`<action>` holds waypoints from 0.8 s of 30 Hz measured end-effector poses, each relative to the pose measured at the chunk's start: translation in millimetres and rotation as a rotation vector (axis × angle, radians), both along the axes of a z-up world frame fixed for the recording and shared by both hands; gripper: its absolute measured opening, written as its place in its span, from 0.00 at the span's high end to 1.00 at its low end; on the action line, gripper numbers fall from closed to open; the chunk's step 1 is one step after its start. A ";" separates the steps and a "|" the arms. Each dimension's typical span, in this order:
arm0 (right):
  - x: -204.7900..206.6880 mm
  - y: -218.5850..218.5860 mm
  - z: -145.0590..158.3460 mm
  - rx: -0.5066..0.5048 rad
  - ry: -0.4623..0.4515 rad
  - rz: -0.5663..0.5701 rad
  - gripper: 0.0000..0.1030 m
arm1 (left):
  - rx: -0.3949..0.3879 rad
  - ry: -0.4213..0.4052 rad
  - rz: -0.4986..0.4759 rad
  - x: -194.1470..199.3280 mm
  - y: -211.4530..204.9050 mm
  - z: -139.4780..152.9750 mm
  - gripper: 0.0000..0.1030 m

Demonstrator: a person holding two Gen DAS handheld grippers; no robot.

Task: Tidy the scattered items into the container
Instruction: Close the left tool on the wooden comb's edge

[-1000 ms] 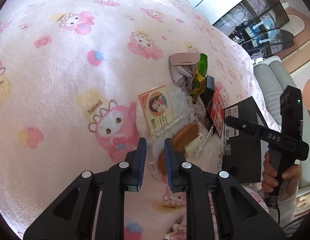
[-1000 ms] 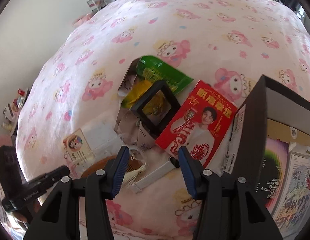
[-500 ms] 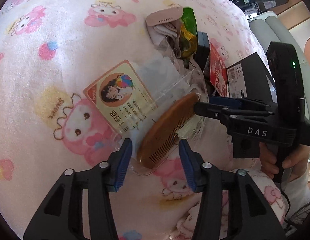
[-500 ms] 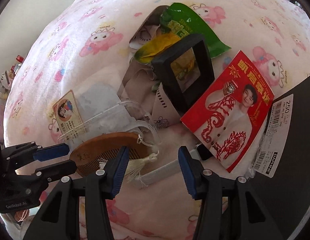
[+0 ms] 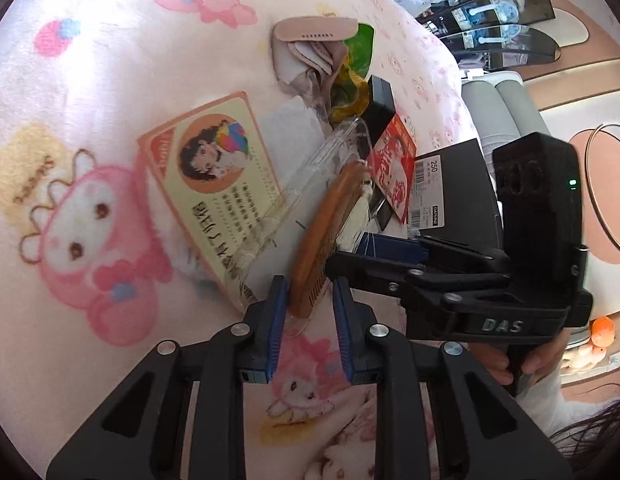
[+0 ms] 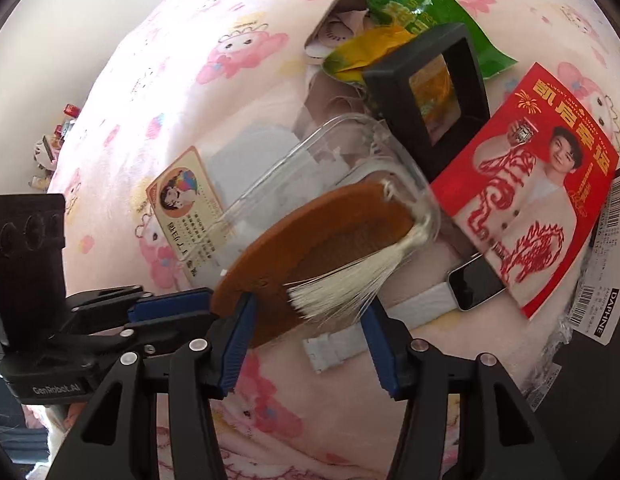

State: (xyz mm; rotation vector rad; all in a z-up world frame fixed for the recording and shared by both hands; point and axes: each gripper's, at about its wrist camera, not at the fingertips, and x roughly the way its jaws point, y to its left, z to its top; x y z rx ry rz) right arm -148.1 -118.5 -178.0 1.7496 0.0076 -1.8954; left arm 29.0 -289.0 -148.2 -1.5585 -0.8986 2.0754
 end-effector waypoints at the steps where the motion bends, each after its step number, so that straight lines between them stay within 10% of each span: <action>1: 0.4 1.8 2.2 -0.003 0.000 -0.004 0.51 | 0.015 0.003 -0.008 -0.8 2.4 -0.4 0.79; 12: -5.3 19.0 8.7 0.040 0.036 -0.102 0.52 | 0.023 0.001 -0.210 -29.1 23.2 -3.5 0.79; 24: -10.8 29.0 18.8 -0.031 0.022 -0.196 0.54 | 0.061 0.021 -0.169 -40.6 33.2 -5.2 0.85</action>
